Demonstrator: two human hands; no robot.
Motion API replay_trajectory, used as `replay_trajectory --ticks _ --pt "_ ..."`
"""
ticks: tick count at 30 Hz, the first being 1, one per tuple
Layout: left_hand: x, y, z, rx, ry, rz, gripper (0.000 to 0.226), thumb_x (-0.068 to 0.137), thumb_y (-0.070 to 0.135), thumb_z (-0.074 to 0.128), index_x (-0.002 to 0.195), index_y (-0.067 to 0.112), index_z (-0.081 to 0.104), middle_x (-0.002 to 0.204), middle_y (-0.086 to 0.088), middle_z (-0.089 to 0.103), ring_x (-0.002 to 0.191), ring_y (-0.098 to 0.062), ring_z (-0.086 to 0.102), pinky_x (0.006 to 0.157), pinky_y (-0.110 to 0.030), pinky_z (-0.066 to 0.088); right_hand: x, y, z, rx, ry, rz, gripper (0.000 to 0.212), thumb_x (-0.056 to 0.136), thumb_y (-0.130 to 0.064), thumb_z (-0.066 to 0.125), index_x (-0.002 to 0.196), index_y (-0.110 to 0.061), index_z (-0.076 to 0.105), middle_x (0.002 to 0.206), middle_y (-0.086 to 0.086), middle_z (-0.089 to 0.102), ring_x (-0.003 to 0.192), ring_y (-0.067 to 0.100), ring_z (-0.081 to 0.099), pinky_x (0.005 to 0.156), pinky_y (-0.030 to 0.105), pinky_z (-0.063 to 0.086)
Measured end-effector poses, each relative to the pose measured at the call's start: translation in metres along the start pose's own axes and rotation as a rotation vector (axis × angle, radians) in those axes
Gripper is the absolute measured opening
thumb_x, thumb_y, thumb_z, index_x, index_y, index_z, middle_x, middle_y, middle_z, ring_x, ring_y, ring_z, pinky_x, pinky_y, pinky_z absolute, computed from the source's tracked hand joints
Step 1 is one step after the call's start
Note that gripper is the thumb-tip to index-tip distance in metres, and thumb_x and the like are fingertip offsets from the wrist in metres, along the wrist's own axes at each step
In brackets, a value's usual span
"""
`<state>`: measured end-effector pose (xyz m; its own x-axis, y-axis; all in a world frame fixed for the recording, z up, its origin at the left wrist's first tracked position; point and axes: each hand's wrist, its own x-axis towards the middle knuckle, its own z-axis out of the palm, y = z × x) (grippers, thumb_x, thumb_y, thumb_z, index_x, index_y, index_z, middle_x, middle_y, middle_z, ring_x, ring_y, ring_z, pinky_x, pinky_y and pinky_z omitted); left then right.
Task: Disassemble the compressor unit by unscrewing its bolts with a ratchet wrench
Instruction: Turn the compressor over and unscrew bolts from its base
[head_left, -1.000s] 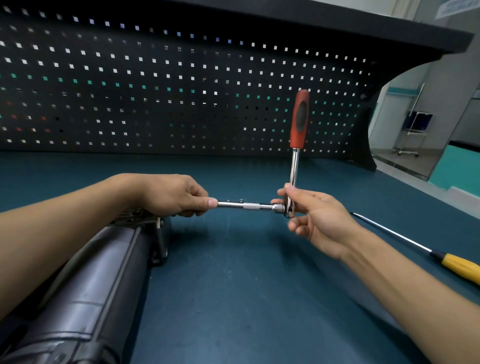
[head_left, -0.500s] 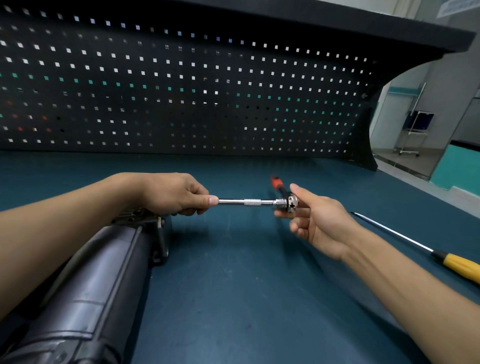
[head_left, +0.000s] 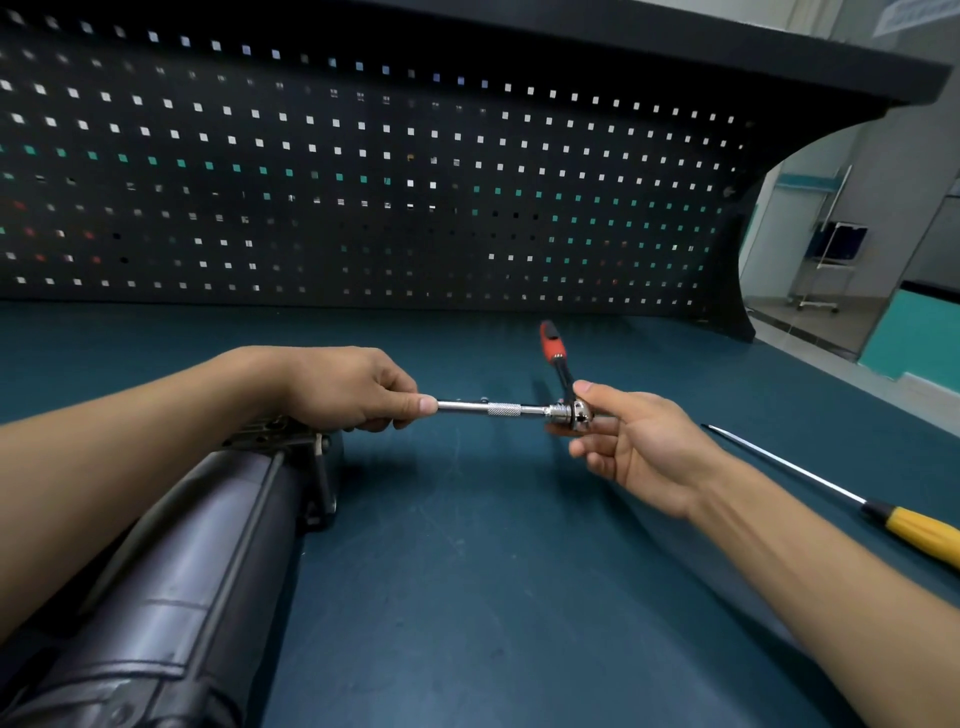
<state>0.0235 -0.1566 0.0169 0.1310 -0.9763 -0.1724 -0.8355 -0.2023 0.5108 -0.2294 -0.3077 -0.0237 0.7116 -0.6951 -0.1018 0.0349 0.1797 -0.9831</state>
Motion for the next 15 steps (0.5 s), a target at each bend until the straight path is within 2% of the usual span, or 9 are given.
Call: replay_trajectory --ticks 3,6,10,15 --pt "0.0 0.001 0.0008 0.033 0.021 -0.004 0.044 0.091 0.058 0.052 0.074 0.018 0.059 0.052 0.012 0.048 0.045 -0.007 0.037 0.044 -0.017 0.034 -0.0021 0.0003 -0.0002 -0.018 -0.021 -0.051 0.02 0.083 -0.024 0.072 0.095 -0.007 0.068 0.08 0.009 0.07 0.055 0.016 0.067 0.044 0.019 0.049" --pt "-0.0001 0.0019 0.0016 0.062 0.039 -0.01 0.042 0.092 0.056 0.054 0.075 0.018 0.06 0.051 0.014 0.05 0.045 -0.006 0.038 0.045 -0.015 0.034 -0.0039 -0.0002 0.0 -0.05 -0.041 -0.105 0.036 0.073 -0.021 0.074 0.106 -0.008 0.068 0.095 0.01 0.075 0.061 0.02 0.07 0.046 0.02 0.051" --pt "-0.0014 0.0029 0.0014 0.078 0.053 -0.02 0.042 0.091 0.058 0.054 0.074 0.02 0.059 0.05 0.015 0.049 0.045 -0.006 0.038 0.045 -0.015 0.033 -0.0032 0.0003 -0.0006 -0.073 -0.046 -0.182 0.044 0.071 -0.017 0.074 0.114 -0.01 0.067 0.106 0.009 0.076 0.069 0.025 0.073 0.053 0.022 0.053" --pt "-0.0026 0.0027 0.0018 0.114 0.063 -0.038 0.042 0.091 0.058 0.055 0.077 0.018 0.061 0.05 0.016 0.049 0.046 -0.006 0.039 0.046 -0.016 0.034 -0.0015 0.004 -0.0017 -0.195 -0.03 -0.306 0.032 0.082 0.005 0.073 0.106 -0.015 0.072 0.105 0.004 0.077 0.082 0.026 0.074 0.063 0.024 0.056"
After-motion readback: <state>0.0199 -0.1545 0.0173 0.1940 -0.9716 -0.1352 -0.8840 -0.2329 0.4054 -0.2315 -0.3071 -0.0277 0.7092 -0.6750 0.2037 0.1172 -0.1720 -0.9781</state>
